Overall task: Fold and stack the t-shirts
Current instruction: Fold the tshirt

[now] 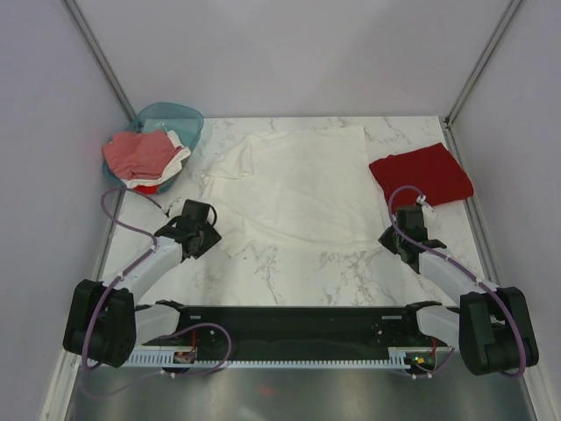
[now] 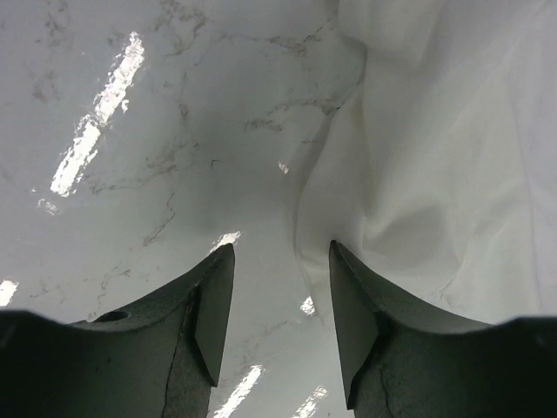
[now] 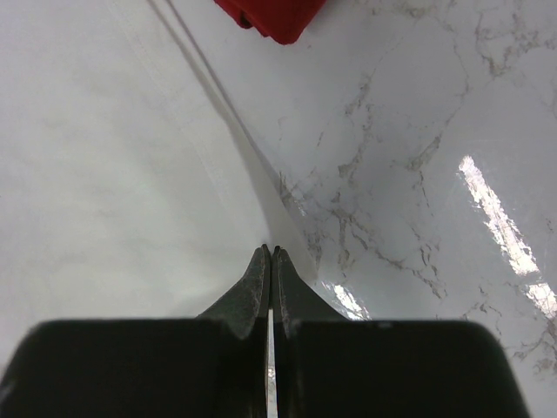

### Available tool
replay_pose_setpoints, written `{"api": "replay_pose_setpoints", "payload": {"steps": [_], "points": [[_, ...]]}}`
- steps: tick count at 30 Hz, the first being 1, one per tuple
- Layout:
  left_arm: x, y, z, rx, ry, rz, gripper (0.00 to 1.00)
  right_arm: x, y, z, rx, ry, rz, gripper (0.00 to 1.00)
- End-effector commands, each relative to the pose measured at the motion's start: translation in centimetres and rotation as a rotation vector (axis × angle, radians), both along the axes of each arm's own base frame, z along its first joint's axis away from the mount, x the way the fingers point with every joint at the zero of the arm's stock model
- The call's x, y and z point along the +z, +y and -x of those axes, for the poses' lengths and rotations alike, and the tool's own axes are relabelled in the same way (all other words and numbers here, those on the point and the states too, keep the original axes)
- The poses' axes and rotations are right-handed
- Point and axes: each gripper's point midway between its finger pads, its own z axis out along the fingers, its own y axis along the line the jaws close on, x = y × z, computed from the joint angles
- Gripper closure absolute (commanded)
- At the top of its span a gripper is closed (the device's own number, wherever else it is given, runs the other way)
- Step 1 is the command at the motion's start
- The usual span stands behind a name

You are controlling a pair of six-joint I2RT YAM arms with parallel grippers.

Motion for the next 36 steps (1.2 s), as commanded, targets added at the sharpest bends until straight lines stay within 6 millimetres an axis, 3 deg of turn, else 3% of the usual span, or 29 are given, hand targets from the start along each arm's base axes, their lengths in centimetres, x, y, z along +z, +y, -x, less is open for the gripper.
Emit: {"api": "replay_pose_setpoints", "payload": {"steps": [1,7,10,14,17,23,27,36], "points": [[0.4,-1.2,-1.9,0.001,-0.028,0.053,0.45,0.6,-0.1,-0.4,-0.009,-0.022,0.009,1.0],[-0.6,-1.7,-2.9,-0.006,0.01,0.05,0.52,0.6,-0.2,-0.4,-0.01,-0.024,0.01,1.0],[-0.8,-1.7,-3.4,0.0,0.019,0.046,0.61,0.6,-0.1,-0.4,-0.009,-0.024,0.009,1.0],[-1.5,-1.6,-3.7,0.011,0.04,0.03,0.87,0.6,-0.2,-0.4,-0.011,-0.024,0.009,1.0],[-1.8,-1.6,-3.9,0.009,0.049,0.022,0.98,0.7,-0.2,-0.5,-0.011,-0.024,0.009,1.0],[-0.9,-0.3,-2.8,0.044,0.033,-0.017,0.98,0.6,-0.2,-0.5,-0.011,-0.022,0.009,1.0],[0.0,1.6,0.0,0.138,0.084,-0.067,0.98,0.6,-0.2,-0.5,-0.011,-0.019,0.01,1.0],[3.8,2.1,3.6,0.22,0.07,-0.028,0.98,0.6,-0.2,-0.4,-0.011,-0.021,0.009,1.0]]}}
